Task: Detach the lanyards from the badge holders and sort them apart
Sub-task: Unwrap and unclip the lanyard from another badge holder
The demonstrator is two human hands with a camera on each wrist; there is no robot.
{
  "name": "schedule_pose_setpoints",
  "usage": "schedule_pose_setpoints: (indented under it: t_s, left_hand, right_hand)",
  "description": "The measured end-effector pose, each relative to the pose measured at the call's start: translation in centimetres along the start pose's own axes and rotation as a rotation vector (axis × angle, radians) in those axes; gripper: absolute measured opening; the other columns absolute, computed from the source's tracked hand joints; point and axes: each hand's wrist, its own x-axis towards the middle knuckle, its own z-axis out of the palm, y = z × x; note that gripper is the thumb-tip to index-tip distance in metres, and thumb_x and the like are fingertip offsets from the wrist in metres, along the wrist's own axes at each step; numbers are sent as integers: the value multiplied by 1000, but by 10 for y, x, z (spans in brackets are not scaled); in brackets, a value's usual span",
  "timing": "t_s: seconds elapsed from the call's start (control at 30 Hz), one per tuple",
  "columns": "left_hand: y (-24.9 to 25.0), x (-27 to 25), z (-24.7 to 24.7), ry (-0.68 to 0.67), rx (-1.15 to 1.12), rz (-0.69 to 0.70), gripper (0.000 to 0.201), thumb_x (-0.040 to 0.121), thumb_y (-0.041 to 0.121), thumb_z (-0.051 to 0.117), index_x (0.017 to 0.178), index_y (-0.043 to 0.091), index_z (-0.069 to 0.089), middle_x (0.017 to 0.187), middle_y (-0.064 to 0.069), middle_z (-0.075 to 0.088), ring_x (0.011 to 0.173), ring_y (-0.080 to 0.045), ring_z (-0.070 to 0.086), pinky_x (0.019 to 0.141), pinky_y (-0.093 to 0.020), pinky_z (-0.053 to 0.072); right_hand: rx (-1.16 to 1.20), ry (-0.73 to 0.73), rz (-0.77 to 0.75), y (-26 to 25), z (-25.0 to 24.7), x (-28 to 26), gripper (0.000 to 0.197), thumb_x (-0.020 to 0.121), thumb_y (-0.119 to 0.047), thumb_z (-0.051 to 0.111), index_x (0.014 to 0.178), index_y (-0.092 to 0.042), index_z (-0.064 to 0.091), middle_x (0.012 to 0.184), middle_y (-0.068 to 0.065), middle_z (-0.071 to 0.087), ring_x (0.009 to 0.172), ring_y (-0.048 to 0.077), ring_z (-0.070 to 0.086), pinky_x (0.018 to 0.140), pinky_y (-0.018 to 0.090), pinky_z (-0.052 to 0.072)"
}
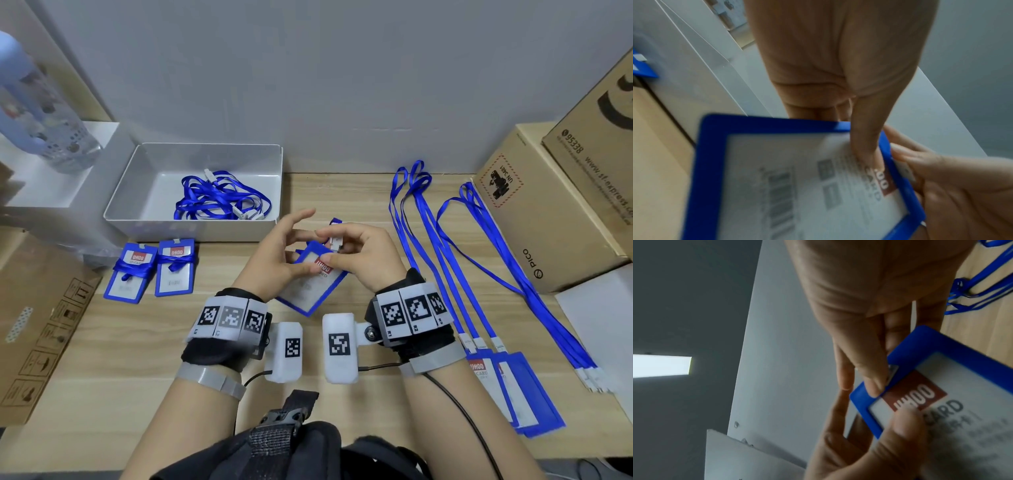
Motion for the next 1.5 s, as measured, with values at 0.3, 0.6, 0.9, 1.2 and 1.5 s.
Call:
schedule_pose_setpoints:
  t_s: [0.3, 0.6, 0.9, 1.2, 1.5]
  left_hand:
    - [-5, 2, -6, 43, 42, -27, 26, 76, -7, 65, 77, 19, 64, 67, 18, 69, 67, 3, 61, 72, -16, 49]
    - [0, -2, -8, -43, -54, 39, 27, 66, 0, 66, 64, 26, 71, 69, 9, 70, 75, -7, 62, 73, -17, 50]
    - [-5, 12, -11, -112, 344, 110, 42, 73, -4, 71, 94, 31, 62, 114, 17, 47, 97, -3, 55, 81, -4, 40]
    - [-19, 18, -19, -175, 488, -178, 56, 81, -3, 62, 133, 11, 46, 118, -1, 43, 107, -20, 50, 94, -27, 42]
    - [-6, 20, -23, -303, 349, -56, 45, 77, -7, 65, 93, 35, 61, 138, 16, 27, 114, -4, 48, 86, -19, 49]
  right_hand:
    - [144, 154, -20, -3, -1, -2, 26, 84, 3, 56, 94, -19, 67, 82, -4, 67, 74, -4, 65, 70, 12, 52]
    - [119, 371, 6, 5, -6, 4, 29, 82, 1, 59, 80, -27, 67, 76, -6, 66, 69, 1, 62, 70, 18, 52]
    - [126, -107, -149, -29, -3, -7, 32, 88, 10, 42, 99, -11, 62, 80, -9, 59, 69, -3, 59, 66, 10, 48]
    - [228, 69, -365, -39, -19, -7, 37, 86, 0, 44, 96, -29, 63, 85, -11, 66, 67, 7, 53, 62, 15, 39]
    - [67, 87, -143, -21, -21, 0, 43, 76, 9, 47, 96, -28, 59, 94, -11, 61, 78, -8, 58, 70, 8, 44]
